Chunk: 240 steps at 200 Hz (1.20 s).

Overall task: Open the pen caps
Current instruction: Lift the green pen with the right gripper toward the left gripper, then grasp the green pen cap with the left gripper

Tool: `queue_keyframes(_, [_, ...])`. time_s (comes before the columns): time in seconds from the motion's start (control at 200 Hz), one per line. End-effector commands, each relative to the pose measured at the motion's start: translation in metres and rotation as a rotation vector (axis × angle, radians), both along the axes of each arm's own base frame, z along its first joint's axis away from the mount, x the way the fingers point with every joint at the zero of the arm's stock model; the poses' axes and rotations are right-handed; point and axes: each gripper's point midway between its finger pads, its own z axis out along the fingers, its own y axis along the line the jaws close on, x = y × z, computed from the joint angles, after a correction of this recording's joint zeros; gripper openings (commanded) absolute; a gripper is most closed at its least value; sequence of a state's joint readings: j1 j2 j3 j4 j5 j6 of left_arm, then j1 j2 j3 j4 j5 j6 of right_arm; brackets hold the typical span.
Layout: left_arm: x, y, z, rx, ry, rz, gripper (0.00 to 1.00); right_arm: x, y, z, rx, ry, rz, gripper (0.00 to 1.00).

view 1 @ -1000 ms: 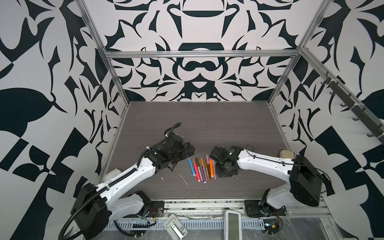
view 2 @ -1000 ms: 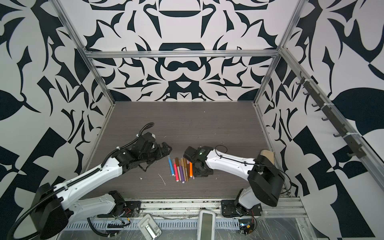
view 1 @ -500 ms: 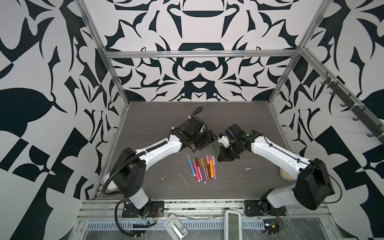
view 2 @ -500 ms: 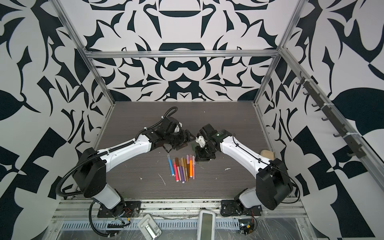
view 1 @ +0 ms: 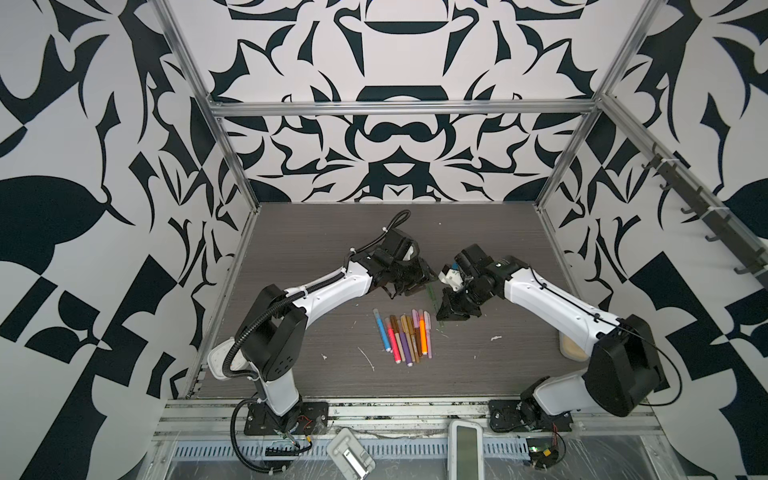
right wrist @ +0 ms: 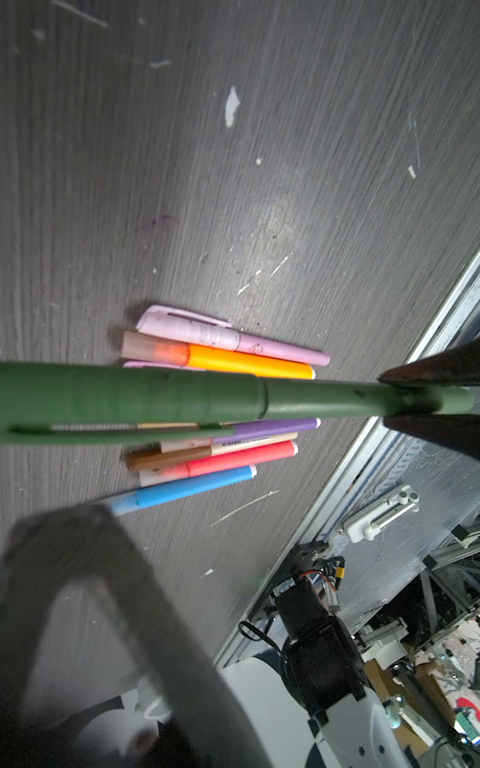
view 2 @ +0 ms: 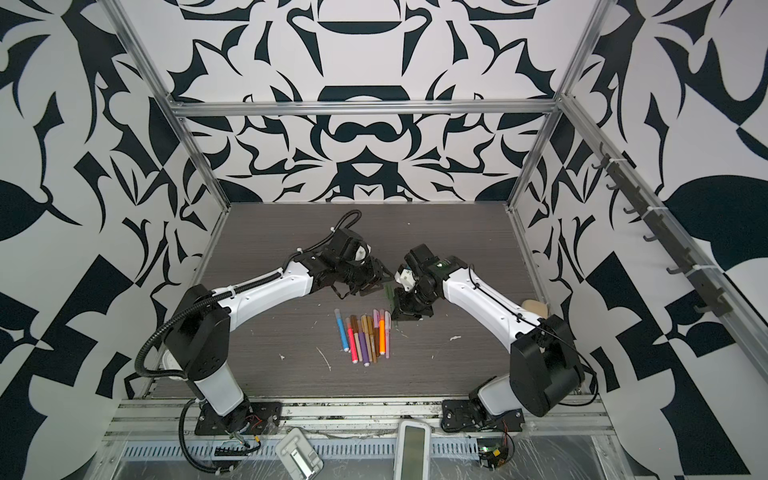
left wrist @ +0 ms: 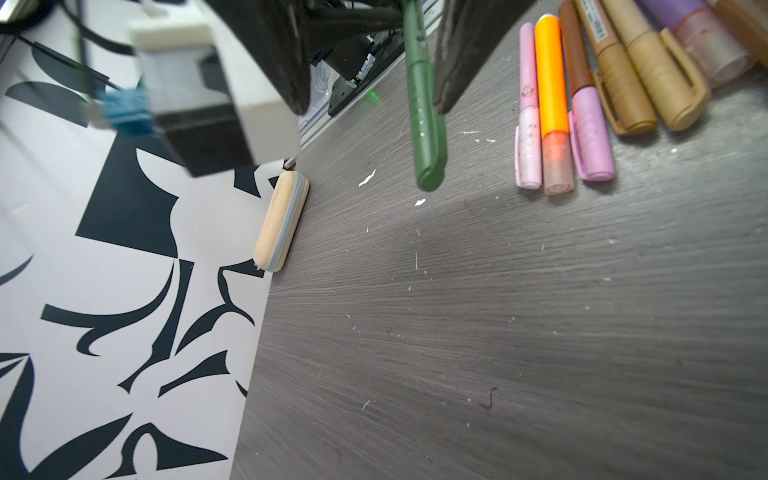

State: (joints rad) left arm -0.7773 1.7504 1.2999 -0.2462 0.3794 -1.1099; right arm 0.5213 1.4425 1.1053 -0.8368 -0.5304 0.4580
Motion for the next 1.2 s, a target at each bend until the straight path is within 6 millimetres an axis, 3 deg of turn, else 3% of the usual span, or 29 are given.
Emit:
queue_keyframes(0.0, [-0.009, -0.001, -0.017, 0.022, 0.052, -0.018, 0.57, 0.013, 0.011, 0.035, 0.091, -0.12, 0.042, 0.0])
queue_keyframes(0.15, [-0.01, -0.002, -0.022, 0.029, 0.065, -0.031, 0.57, 0.012, 0.01, 0.036, 0.115, -0.112, 0.028, 0.0])
queue_keyframes(0.4, [-0.006, -0.003, -0.029, 0.008, 0.061, 0.008, 0.42, 0.001, 0.003, 0.035, 0.103, -0.104, 0.034, 0.0])
queue_keyframes(0.73, [-0.002, -0.001, -0.033, 0.013, 0.062, 0.037, 0.44, -0.019, -0.006, 0.019, 0.09, -0.032, 0.029, 0.0])
queue_keyframes(0.865, [-0.001, -0.002, -0.034, 0.008, 0.062, 0.041, 0.33, -0.024, -0.006, 0.016, 0.094, -0.012, 0.032, 0.0])
queue_keyframes(1.035, [-0.001, -0.012, -0.033, -0.029, 0.076, 0.01, 0.0, -0.023, -0.006, 0.015, 0.088, -0.008, 0.034, 0.0])
queue_keyframes(1.195, [-0.003, -0.013, -0.03, -0.035, 0.075, 0.004, 0.0, -0.015, -0.004, 0.017, 0.083, -0.021, 0.029, 0.0])
